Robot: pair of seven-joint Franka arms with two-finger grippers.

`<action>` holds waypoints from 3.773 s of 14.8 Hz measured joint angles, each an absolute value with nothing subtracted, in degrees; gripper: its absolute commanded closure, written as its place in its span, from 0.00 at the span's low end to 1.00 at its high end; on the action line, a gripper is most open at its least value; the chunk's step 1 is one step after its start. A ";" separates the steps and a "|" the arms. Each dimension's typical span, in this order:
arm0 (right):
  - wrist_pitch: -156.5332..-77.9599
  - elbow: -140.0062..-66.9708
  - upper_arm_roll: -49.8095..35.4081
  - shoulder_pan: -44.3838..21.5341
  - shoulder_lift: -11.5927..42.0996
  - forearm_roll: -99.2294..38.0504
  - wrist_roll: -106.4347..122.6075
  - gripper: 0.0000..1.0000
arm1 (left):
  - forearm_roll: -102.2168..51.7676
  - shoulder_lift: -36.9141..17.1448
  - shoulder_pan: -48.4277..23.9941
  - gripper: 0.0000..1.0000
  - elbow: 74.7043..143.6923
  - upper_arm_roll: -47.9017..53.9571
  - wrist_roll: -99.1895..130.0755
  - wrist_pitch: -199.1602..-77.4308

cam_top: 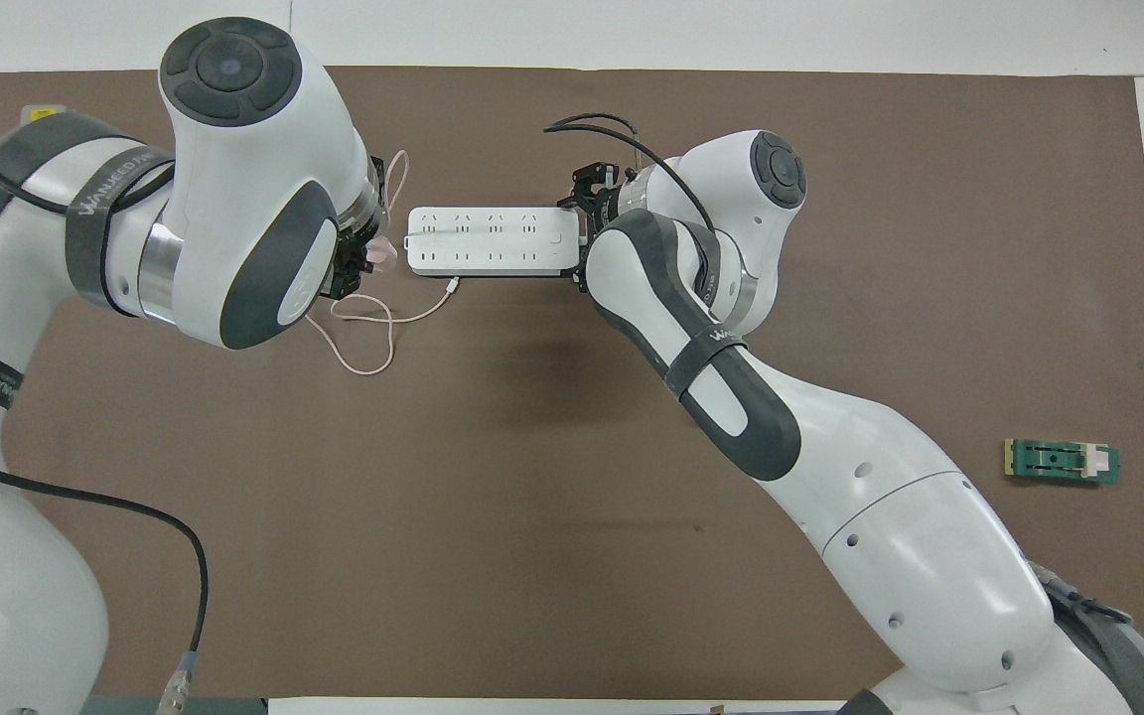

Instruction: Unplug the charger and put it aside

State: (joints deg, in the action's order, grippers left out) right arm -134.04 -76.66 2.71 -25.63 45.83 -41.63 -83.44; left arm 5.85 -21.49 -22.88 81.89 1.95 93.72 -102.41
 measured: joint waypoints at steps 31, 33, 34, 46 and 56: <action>-111.64 -75.34 13.98 -16.65 29.60 -16.69 -52.87 0.00 | 0.87 4.41 -11.94 0.27 141.53 1.42 9.35 -136.52; -109.32 -75.41 15.01 -16.39 28.08 -14.80 -49.96 0.00 | 0.55 4.43 -10.97 0.00 141.55 1.48 8.00 -136.55; -108.44 -75.43 15.56 -15.82 27.54 -14.26 -47.64 0.00 | 0.42 4.44 -10.38 0.00 141.55 1.46 7.69 -136.52; -97.65 -75.45 17.90 -12.12 22.91 -6.81 -31.20 0.00 | 0.14 6.45 1.93 0.00 130.92 1.04 -2.20 -120.77; -78.17 -75.97 18.66 -11.42 9.35 -5.89 -25.49 0.00 | 0.14 7.14 3.21 0.00 107.55 1.66 3.82 -98.19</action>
